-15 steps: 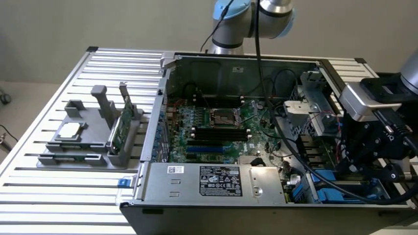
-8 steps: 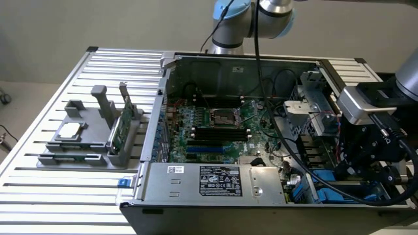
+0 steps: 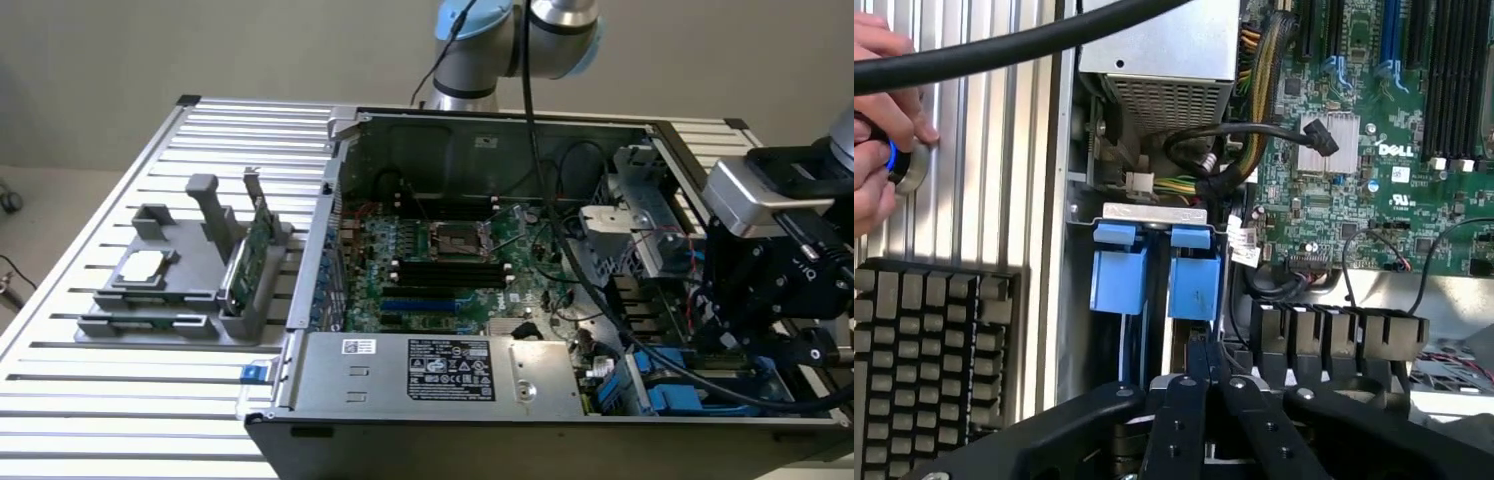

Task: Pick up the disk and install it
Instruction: 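Insert the disk into the insertion slot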

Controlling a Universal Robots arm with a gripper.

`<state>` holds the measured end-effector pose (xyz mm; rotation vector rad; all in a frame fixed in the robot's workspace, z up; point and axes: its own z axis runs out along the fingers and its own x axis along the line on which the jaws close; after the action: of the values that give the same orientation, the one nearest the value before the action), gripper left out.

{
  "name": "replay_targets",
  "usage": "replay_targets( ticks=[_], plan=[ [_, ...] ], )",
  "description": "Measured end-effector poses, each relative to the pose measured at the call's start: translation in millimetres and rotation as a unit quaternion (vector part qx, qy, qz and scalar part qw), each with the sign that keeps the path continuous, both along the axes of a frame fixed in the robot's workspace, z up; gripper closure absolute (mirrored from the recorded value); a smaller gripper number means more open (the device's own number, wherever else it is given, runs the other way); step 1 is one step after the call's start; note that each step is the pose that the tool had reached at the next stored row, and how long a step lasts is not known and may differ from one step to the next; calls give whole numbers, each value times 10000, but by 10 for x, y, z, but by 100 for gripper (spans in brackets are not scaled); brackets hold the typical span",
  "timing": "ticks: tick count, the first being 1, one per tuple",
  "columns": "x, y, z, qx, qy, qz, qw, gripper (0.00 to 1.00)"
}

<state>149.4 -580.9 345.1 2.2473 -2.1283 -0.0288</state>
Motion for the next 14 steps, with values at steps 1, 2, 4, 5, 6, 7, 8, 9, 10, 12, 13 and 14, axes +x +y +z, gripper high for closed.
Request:
replay_targets(
  ticks=[1, 2, 4, 5, 6, 7, 8, 9, 10, 12, 13, 14],
  plan=[
    [0, 0, 46, -3, 0, 0, 10000, 89],
    [0, 0, 74, -3, 0, 1, 10000, 89],
    [-10, 1, 120, -3, 0, 1, 10000, 89],
    [-20, 1, 149, -3, 0, 1, 10000, 89],
    [-31, 0, 178, -3, 0, 1, 10000, 89],
    [-39, 1, 202, -4, 0, 1, 10000, 89],
    [-42, 0, 207, -3, 0, 1, 10000, 89],
    [-41, 1, 208, -2, 0, 1, 10000, 89],
    [-42, 0, 208, -1, 0, 1, 10000, 89],
    [-42, 0, 211, -3, 0, 1, 10000, 89],
    [-42, 0, 211, -3, 0, 1, 10000, 89],
    [-42, 0, 212, -3, 0, 1, 10000, 89]
  ],
)
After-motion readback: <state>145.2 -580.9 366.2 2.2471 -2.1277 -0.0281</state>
